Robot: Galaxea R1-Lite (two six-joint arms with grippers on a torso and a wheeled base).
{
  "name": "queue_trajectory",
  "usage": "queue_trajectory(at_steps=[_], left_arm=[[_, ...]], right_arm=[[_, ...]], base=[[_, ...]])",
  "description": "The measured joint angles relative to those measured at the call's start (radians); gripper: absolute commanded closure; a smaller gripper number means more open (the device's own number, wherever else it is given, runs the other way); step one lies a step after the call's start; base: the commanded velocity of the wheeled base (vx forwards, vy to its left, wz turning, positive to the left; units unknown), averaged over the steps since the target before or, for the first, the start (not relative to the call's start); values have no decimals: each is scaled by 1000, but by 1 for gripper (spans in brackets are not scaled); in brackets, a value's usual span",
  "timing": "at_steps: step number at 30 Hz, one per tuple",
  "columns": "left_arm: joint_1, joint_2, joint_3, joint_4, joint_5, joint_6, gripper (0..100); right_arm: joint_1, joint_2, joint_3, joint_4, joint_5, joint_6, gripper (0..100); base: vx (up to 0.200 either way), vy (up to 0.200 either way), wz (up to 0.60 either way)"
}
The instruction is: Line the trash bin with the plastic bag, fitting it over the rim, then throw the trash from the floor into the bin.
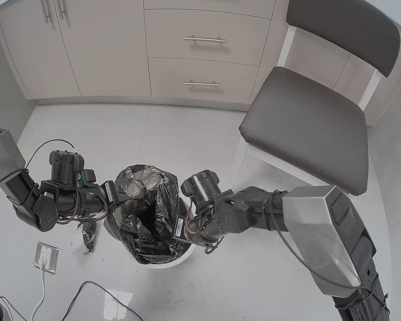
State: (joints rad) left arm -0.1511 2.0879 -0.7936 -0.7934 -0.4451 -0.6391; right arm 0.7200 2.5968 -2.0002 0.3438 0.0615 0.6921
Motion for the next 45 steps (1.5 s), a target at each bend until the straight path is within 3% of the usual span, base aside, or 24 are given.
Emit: queue_trajectory(at_steps=[3,6,9,13,14,19,37,45], left_arm=[[-10,4,-2,1,0,-1,100],[-14,6,-4,0,0,-1,100],[-17,7,-5,-4,0,-2,100],[-17,10,-4,-27,0,-3,100],[-17,10,-3,-32,0,-4,100],[-18,18,0,-56,1,-6,100],[-13,25,0,-56,0,-4,100],[-15,25,1,-56,0,-5,100]], right_arm=[[-24,-19,0,31,40,21,100],[-29,-26,0,31,25,0,100],[-24,-26,0,23,-34,-54,100],[-3,-18,0,-23,-161,-141,100],[2,-16,0,-39,-172,-150,0],[38,-4,0,-84,-209,-197,0],[71,62,0,-156,-220,-199,0],[74,149,0,-140,-298,-223,0]], base=[[0,0,0],[0,0,0],[0,0,0],[0,0,0],[0,0,0],[0,0,0],[0,0,0],[0,0,0]])
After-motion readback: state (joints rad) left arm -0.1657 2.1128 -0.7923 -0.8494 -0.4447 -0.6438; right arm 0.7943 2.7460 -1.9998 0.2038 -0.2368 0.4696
